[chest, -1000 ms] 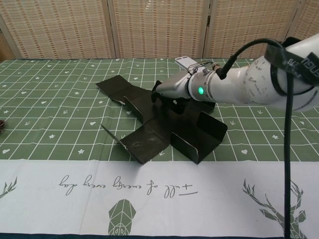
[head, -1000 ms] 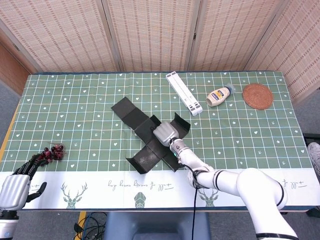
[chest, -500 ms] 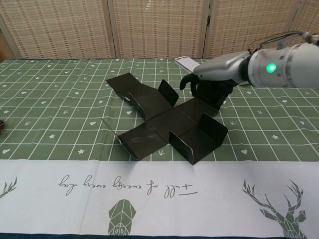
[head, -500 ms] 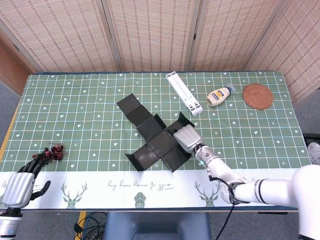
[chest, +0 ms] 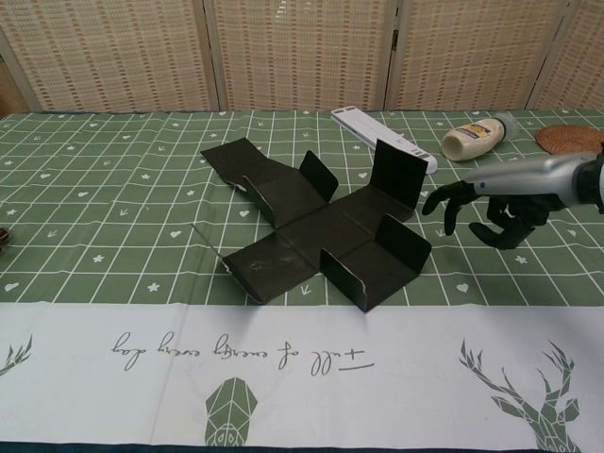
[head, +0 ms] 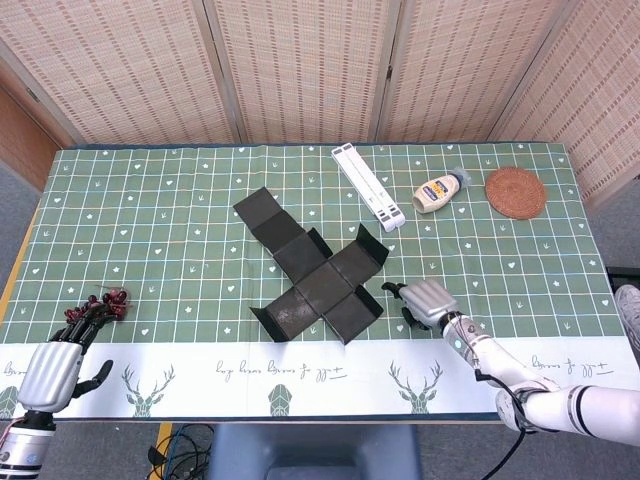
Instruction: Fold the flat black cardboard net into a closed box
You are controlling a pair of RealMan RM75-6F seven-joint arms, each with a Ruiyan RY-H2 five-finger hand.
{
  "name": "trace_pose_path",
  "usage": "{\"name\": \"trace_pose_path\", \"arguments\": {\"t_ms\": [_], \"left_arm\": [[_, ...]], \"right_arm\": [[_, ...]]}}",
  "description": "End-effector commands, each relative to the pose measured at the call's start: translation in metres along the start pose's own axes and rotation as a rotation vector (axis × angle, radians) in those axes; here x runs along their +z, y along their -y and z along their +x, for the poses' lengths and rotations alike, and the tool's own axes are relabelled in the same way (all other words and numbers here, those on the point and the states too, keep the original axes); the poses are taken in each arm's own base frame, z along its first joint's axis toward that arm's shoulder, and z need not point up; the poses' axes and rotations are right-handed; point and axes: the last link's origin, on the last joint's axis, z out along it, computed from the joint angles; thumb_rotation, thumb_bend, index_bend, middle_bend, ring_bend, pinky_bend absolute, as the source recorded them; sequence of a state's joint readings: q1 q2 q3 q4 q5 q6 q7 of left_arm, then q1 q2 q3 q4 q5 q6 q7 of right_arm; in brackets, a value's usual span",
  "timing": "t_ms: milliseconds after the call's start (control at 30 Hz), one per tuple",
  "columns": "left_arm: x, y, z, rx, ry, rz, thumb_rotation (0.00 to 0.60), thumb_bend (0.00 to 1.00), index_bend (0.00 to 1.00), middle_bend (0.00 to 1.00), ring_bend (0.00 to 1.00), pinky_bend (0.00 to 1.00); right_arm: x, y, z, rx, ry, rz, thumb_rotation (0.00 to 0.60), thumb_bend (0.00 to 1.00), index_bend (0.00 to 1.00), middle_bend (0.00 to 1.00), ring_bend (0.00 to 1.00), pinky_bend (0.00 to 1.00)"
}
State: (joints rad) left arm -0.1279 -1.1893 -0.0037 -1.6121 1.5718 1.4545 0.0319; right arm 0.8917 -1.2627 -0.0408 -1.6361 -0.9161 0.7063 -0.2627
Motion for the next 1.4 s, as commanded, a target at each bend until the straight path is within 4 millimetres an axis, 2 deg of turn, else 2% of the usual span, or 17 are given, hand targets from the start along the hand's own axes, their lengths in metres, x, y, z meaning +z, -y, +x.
{"name": "trace_pose_path", "arguments": {"t_ms": [33,133,333,700,900,1000,1133,1267,1400], "left_arm": [[-0.001,0.000,0.000,-0.001,0.001,0.002,0.600,0.31,0.20,0.14,0.22,0.36],[-0.002,0.001,-0.001,0.000,0.006,0.006,0.600,0.31,0.21,0.14,0.22,0.36],[-0.003,0.002,0.000,0.000,0.003,0.013,0.600,0.31,0.20,0.14,0.22,0.36],[-0.006,0.006,-0.001,0.001,0.003,0.030,0.600,0.31,0.20,0.14,0.22,0.36],[-0.006,0.007,-0.002,0.004,0.006,0.029,0.600,0.31,0.20,0.14,0.22,0.36],[-0.006,0.006,0.000,0.004,0.001,0.025,0.600,0.31,0.20,0.14,0.22,0.36],[-0.007,0.007,0.000,0.002,0.002,0.029,0.600,0.31,0.20,0.14,0.22,0.36],[-0.007,0.005,0.000,0.001,0.003,0.022,0.600,0.31,0.20,0.14,0.22,0.36],[-0.007,0.005,0.001,-0.001,0.001,0.023,0.600,0.31,0.20,0.14,0.22,0.36]], "right_arm": [[0.007,0.003,-0.011,0.024,0.016,0.020,0.600,0.74,0.10,0.27,0.83,0.99],[0.012,0.011,-0.016,0.038,0.021,0.053,0.600,0.74,0.10,0.27,0.83,0.99],[0.015,0.042,-0.018,0.055,0.001,0.171,0.600,0.74,0.10,0.27,0.83,0.99],[0.031,0.111,-0.016,0.018,-0.015,0.371,0.600,0.74,0.10,0.27,0.83,0.99],[0.029,0.147,-0.012,-0.005,-0.046,0.469,0.600,0.74,0.09,0.27,0.83,0.99],[0.021,0.150,-0.002,0.000,-0.089,0.489,0.600,0.74,0.09,0.27,0.83,0.99],[0.014,0.139,0.020,-0.020,-0.155,0.473,0.600,0.73,0.09,0.27,0.83,0.99],[0.017,0.130,0.041,-0.052,-0.203,0.441,0.600,0.65,0.09,0.27,0.83,0.99],[0.028,0.126,0.060,-0.096,-0.231,0.408,0.600,0.58,0.09,0.27,0.83,0.99]]}}
